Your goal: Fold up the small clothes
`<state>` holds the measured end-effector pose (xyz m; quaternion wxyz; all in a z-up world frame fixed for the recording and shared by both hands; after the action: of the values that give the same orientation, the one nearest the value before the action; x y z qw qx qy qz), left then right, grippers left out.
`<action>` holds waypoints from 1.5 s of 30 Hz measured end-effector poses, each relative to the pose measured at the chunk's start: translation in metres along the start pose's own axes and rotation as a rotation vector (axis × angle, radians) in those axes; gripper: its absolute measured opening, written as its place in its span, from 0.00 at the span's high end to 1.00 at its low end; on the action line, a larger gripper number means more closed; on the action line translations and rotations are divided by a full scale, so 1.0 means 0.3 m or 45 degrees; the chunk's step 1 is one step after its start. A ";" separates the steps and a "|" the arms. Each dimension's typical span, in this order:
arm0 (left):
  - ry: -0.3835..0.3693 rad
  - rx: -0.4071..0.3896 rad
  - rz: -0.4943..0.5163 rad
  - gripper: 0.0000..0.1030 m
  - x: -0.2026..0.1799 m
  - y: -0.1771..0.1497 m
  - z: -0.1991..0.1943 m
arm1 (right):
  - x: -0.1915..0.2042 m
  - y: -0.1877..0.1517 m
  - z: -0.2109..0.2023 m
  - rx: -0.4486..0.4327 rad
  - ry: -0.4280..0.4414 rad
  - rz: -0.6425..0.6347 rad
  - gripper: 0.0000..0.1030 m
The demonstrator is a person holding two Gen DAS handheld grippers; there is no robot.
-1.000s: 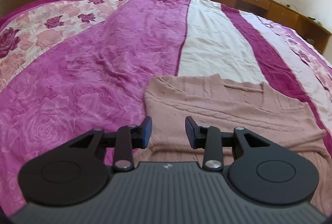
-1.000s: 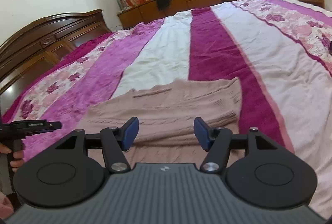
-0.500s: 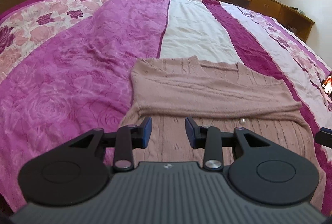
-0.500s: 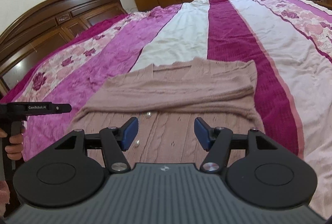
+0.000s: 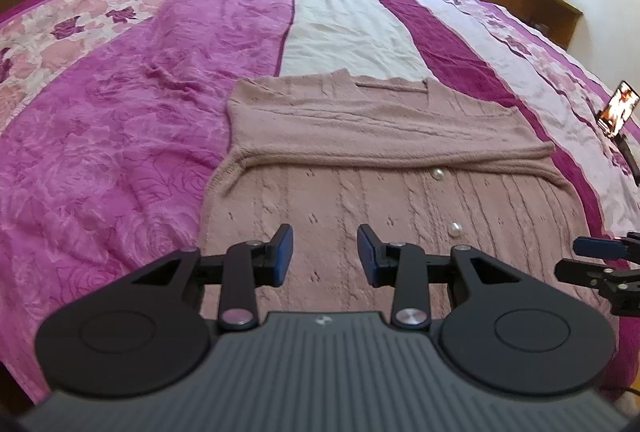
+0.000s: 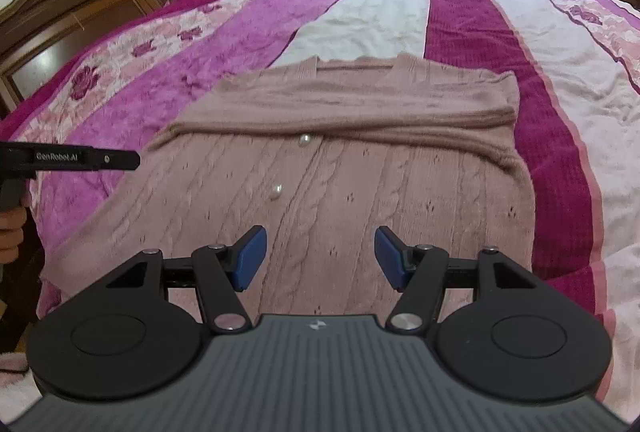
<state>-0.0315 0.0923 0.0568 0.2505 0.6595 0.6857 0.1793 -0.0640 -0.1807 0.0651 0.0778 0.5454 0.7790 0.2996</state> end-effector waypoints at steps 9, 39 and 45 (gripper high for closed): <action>-0.029 0.021 0.034 0.63 -0.026 -0.037 -0.006 | 0.048 -0.072 0.033 0.111 -0.022 -0.162 0.35; -0.127 0.172 0.137 0.63 -0.074 -0.158 0.033 | 0.111 -0.193 0.060 0.485 0.012 -0.688 0.34; -0.144 0.184 0.159 0.63 -0.094 -0.169 0.038 | 0.127 -0.182 0.153 0.519 -0.008 -0.629 0.34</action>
<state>-0.0660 0.0601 0.0212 0.2288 0.7263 0.6393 0.1072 -0.1024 -0.1413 0.0058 0.0397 0.3452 0.9315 0.1078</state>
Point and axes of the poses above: each gripper's, at about its wrist camera, not at the fingertips, and z roughly the way its jaws point, x to its left, y to its top, the point moved 3 cm from there along z, roughly the way its jaws point, and after that the axes turned 12 degrees about x, right-handed, at the moved point
